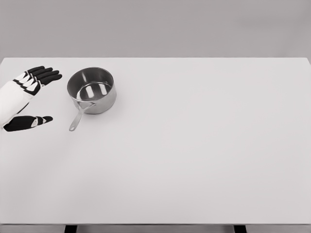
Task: Rotate pot handle
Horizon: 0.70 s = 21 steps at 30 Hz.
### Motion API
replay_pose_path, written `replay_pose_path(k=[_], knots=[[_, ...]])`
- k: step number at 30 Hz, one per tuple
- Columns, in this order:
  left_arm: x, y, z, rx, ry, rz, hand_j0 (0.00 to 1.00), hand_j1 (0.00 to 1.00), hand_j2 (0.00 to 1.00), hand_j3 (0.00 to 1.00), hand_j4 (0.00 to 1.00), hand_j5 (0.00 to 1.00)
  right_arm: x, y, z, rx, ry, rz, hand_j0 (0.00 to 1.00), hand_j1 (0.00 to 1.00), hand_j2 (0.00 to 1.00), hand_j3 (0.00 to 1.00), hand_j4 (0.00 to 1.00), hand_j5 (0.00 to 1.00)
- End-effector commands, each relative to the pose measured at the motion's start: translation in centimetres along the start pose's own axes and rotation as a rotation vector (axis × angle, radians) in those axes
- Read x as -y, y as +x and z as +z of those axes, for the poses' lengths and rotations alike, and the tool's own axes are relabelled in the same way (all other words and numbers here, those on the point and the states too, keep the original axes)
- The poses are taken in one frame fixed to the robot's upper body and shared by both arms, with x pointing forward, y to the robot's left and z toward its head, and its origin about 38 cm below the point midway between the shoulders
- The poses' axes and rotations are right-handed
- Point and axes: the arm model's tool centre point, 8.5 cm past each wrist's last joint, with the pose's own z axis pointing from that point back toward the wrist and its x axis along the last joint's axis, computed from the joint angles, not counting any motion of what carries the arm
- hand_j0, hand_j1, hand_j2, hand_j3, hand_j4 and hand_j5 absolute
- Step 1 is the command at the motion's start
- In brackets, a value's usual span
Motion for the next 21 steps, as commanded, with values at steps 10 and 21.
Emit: replay_pose_path(k=[10,21], knots=[[-0.4,0.0,-0.4,0.008,0.008,-0.013,1.0,1.0,1.0,1.0,1.0,1.0,0.0,0.0,0.0,0.001,0.0,0.001,1.0,1.0,1.0,1.0,1.0,1.0],[1.2,3.2,-8.4,0.14,0.036,-0.176,1.0,1.0,1.0,1.0,1.0,1.0,0.0,0.0,0.0,0.001,0.0,0.001,1.0,1.0,1.0,1.0,1.0,1.0]])
